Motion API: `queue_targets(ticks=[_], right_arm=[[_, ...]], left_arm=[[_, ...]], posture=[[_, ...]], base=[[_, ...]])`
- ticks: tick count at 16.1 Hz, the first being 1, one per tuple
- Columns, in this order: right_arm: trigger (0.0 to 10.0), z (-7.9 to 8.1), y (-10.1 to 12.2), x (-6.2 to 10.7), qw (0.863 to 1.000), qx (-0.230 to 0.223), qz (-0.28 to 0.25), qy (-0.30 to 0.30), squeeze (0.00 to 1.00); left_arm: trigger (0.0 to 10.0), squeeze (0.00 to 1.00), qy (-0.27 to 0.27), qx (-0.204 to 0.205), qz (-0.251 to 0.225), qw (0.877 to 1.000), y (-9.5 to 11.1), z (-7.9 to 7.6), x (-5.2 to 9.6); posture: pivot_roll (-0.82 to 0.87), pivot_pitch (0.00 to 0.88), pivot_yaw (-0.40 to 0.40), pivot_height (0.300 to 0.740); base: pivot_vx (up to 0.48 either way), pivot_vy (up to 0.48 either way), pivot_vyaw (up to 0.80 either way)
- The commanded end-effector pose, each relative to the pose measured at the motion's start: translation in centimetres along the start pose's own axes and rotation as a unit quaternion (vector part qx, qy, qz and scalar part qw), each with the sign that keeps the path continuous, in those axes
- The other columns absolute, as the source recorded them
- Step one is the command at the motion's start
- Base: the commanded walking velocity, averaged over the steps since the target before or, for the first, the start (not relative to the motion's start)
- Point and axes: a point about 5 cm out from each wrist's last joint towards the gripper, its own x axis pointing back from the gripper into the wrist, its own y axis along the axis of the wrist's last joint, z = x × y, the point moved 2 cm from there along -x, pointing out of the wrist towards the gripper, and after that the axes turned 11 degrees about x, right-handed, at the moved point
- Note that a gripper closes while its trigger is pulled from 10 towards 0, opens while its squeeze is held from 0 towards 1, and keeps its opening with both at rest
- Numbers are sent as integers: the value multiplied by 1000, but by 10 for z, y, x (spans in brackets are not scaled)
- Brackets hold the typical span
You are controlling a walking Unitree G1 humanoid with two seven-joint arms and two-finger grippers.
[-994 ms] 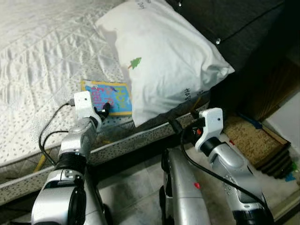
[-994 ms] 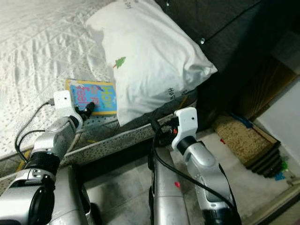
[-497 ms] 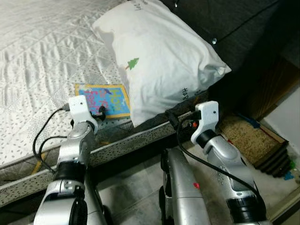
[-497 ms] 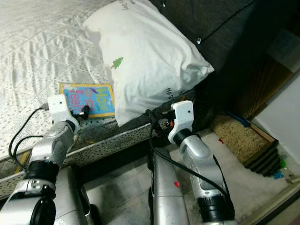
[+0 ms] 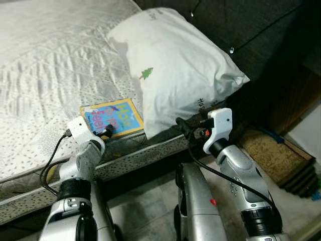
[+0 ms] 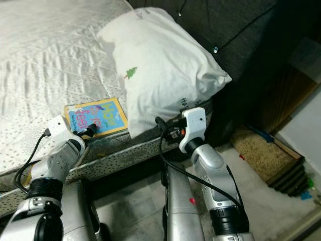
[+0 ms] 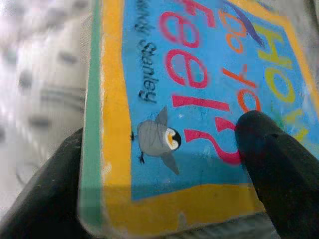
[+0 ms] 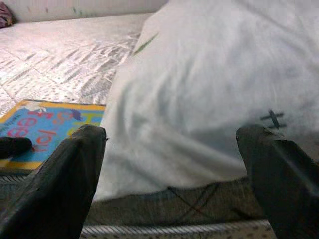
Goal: Clean up the room
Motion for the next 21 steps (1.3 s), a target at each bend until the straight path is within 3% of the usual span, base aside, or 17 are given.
queue_targets(ticks=[1,3,4,5,7,8,9,10,11,12,14,18,21], right_arm=[[10000,-3,-1,1,1000,1,0,-4,0],[10000,-4,-1,1,1000,2,0,-5,0],[10000,-5,-1,0,1000,2,0,-5,0],[10000,-5,-1,0,1000,3,-2,-9,0],[10000,-5,-2,2,1000,3,0,-9,0],[10000,-4,-3,3,1000,3,1,-7,0],[10000,-4,-3,3,1000,3,2,-5,0],[10000,-5,-1,2,1000,5,0,-7,0],[10000,-7,-1,2,1000,6,0,-9,0],[10000,-9,-1,3,1000,7,0,-12,0],[10000,-9,-1,2,1000,8,-1,-15,0],[10000,-9,-1,4,1000,9,0,-17,0],[10000,-11,0,5,1000,12,-1,-27,0]], left_arm=[[10000,1000,2,-98,20,995,-11,6,-1],[10000,1000,1,-120,10,993,-8,5,-1],[10000,1000,6,-104,10,995,-6,6,-2],[10000,565,34,-95,-14,995,2,12,-2],[10000,565,48,-23,15,998,0,25,-5],[10000,561,35,-33,23,999,-1,24,-6],[10000,235,18,-79,38,996,0,21,-7],[10000,0,59,-215,-33,974,21,24,-6],[10000,0,62,-121,-24,991,20,24,-6],[10000,0,60,-103,-26,993,19,22,-6],[10000,0,85,-107,-66,988,19,24,-5],[10000,0,70,-115,-47,990,-4,14,0],[10000,0,81,-122,-35,989,-9,25,-4]], posture=[[-85,33,-6,478],[-86,32,-7,478],[-86,32,-7,478],[-92,33,-4,478],[-94,38,-8,478],[-94,38,-8,478],[-96,41,-12,478],[-101,43,-11,478],[-99,43,-10,478],[-98,44,-9,478],[-97,44,-10,478],[-100,48,-11,478],[-109,55,-8,478]], base=[[0,0,0],[0,0,0],[0,0,0],[0,0,0],[0,0,0],[0,0,0],[0,0,0],[0,0,0],[0,0,0],[0,0,0],[0,0,0],[0,0,0],[0,0,0]])
